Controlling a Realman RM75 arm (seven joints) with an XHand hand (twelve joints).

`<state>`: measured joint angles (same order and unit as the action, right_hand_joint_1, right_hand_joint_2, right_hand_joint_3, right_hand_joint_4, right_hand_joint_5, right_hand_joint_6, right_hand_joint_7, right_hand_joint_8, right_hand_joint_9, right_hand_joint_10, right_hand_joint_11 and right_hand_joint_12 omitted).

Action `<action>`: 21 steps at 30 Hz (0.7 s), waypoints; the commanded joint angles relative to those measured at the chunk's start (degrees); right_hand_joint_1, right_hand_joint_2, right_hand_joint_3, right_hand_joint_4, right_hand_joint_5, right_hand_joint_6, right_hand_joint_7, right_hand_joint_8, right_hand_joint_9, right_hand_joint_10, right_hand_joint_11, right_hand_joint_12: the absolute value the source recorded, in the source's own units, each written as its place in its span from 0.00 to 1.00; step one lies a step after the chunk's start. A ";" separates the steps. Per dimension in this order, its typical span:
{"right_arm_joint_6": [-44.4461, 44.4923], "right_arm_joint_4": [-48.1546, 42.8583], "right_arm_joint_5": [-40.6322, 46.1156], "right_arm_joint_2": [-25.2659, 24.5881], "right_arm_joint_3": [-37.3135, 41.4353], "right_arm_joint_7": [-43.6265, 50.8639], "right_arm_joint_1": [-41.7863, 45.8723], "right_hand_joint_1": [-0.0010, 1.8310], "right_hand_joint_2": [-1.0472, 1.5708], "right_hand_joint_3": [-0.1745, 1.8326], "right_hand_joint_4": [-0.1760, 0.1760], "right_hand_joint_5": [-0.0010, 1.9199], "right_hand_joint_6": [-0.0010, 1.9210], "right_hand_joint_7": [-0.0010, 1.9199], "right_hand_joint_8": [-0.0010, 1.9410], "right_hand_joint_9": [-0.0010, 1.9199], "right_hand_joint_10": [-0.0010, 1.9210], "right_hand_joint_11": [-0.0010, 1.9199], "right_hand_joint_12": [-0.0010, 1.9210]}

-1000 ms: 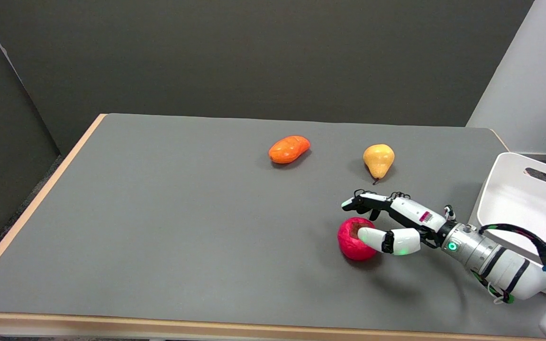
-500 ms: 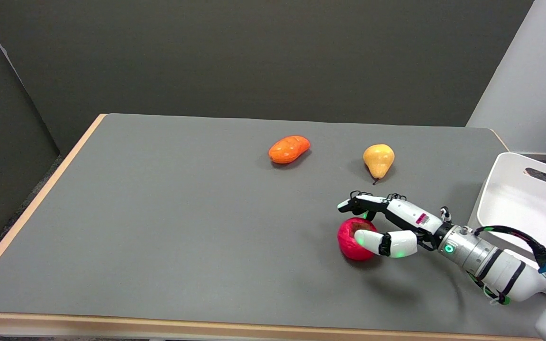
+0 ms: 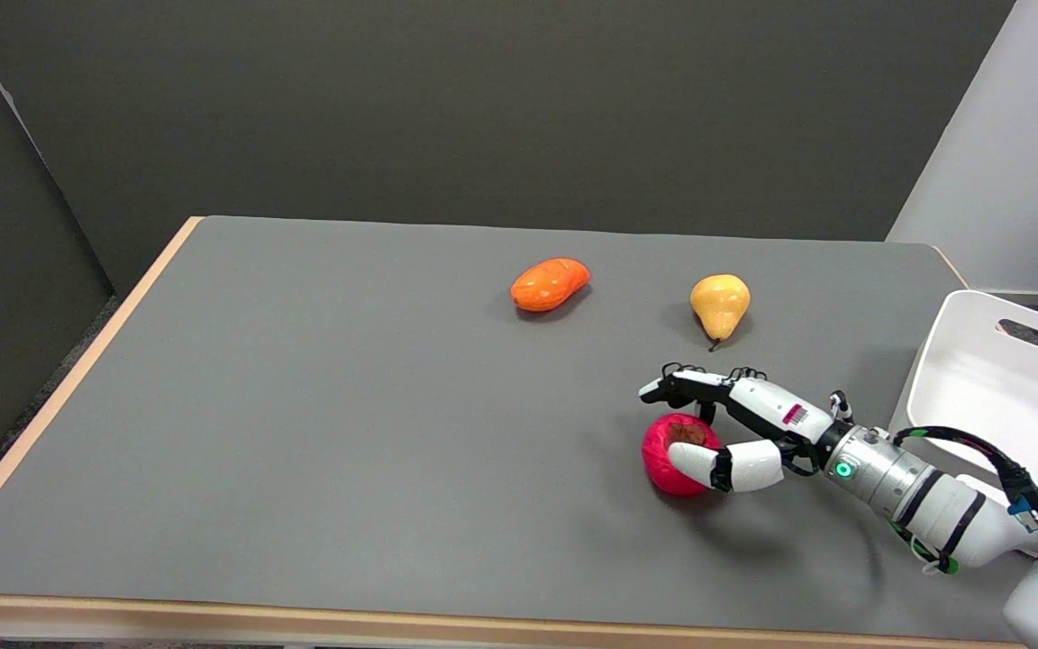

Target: Pick up tomato.

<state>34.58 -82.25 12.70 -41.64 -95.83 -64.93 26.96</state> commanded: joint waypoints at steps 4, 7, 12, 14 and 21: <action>-0.66 1.87 -0.30 -0.23 -0.32 0.00 -0.26 0.22 0.63 0.54 0.86 0.15 0.30 0.18 0.18 0.16 0.40 0.22 0.83; -0.61 1.87 -0.30 -0.18 -0.32 -0.08 0.06 0.22 0.63 0.54 0.85 0.15 0.30 0.18 0.18 0.16 0.40 0.22 0.83; -0.53 1.55 -0.14 -0.28 -0.22 -0.08 0.40 0.20 0.63 0.54 0.85 0.15 0.30 0.18 0.18 0.16 0.40 0.23 0.83; -0.53 1.39 -0.14 -0.34 -0.08 -0.30 0.40 0.20 0.63 0.53 0.85 0.15 0.30 0.18 0.18 0.16 0.40 0.23 0.83; -1.01 1.15 -0.14 -0.26 0.00 -1.36 0.08 0.34 0.65 0.56 0.83 0.17 0.35 0.22 0.22 0.21 0.48 0.30 0.88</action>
<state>33.98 -80.91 12.49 -41.87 -96.04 -65.25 27.03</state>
